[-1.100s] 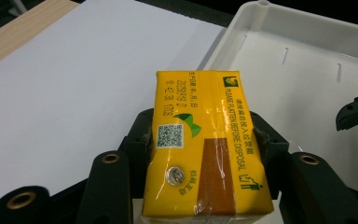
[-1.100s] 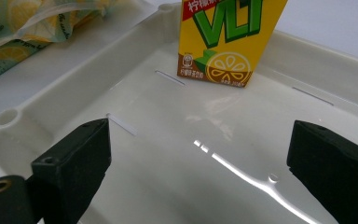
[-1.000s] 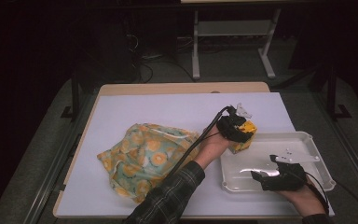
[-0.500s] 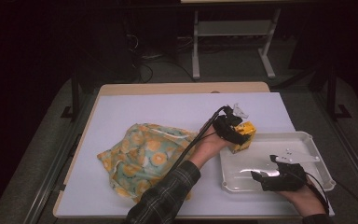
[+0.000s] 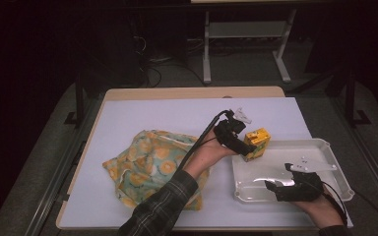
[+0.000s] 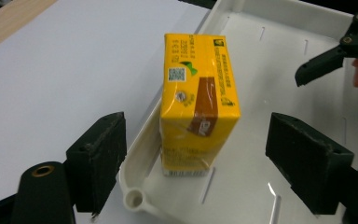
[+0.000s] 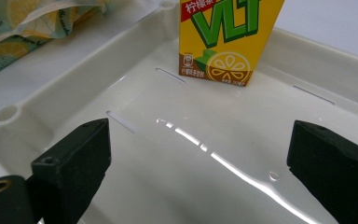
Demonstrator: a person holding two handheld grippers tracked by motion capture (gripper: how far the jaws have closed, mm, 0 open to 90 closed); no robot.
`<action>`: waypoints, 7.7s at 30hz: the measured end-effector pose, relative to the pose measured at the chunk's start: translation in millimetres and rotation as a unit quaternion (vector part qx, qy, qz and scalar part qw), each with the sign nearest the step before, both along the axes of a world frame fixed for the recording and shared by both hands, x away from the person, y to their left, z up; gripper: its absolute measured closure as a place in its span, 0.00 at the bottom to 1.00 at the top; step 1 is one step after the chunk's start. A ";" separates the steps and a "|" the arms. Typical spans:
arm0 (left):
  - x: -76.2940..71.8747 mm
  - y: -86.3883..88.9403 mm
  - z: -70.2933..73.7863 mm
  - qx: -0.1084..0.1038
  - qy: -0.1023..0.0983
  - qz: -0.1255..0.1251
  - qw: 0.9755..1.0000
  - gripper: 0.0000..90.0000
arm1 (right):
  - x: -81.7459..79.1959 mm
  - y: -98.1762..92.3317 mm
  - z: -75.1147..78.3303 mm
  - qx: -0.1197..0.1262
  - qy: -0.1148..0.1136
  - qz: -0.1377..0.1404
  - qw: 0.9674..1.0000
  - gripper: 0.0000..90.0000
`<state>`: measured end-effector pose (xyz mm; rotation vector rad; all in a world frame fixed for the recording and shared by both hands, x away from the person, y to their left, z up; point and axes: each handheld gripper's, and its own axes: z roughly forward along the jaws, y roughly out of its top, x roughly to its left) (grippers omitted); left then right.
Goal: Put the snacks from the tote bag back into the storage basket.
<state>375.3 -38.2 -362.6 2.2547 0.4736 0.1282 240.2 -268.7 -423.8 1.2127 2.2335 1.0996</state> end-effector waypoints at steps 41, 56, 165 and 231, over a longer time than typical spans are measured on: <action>-52.7 157.0 9.9 0.005 -0.012 0.033 0.999 0.21 | -0.1 2.0 -2.3 -0.010 0.014 -0.001 1.000 0.07; -70.6 234.2 3.4 -0.001 -0.023 0.085 0.996 0.21 | -0.2 4.5 -3.3 -0.014 0.027 0.006 1.000 0.15; -135.6 394.9 -46.4 0.022 -0.003 0.252 0.967 0.15 | 93.4 43.8 1.9 -0.014 0.050 0.037 0.998 1.00; -135.5 387.3 -49.8 0.037 0.005 0.225 0.974 0.15 | -9.7 15.4 8.0 0.005 0.022 0.000 1.000 0.26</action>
